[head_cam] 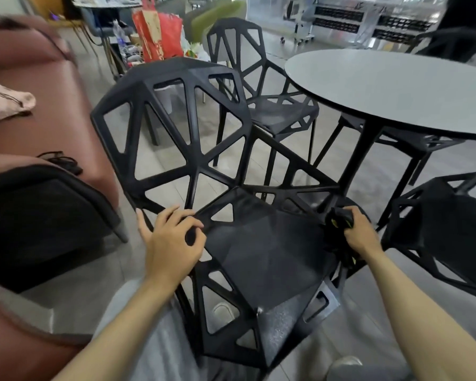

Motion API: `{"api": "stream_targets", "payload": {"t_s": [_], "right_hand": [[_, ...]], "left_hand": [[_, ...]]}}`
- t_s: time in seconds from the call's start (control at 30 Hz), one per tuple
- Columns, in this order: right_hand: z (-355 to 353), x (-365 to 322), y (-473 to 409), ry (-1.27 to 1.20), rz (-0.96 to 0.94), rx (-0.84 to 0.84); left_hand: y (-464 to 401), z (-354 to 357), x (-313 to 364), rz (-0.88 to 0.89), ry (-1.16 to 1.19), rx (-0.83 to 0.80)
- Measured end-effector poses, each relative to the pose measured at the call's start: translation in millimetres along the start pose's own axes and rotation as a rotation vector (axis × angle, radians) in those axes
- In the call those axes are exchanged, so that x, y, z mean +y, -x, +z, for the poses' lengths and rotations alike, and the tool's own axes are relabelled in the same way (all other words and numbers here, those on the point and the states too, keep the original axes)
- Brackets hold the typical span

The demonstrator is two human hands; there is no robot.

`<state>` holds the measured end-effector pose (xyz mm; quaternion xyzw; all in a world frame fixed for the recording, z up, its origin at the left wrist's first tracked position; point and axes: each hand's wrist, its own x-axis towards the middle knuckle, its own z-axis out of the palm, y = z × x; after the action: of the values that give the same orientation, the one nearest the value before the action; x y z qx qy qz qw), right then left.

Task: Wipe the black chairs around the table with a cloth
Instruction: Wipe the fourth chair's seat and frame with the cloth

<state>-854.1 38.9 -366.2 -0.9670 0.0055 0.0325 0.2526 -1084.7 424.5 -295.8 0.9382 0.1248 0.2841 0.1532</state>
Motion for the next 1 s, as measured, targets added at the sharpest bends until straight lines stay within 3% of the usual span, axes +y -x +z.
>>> {"api": "stream_targets", "payload": {"t_s": [0.57, 1.0], "right_hand": [[21.1, 1.6, -14.7, -0.015, 0.138, 0.188], [23.5, -25.5, -8.6, 0.0, 0.195, 0.122]], "left_hand": [[-144.6, 77.5, -44.6, 0.192, -0.073, -0.13], [-177.6, 90.8, -73.5, 0.245, -0.012, -0.087]]}}
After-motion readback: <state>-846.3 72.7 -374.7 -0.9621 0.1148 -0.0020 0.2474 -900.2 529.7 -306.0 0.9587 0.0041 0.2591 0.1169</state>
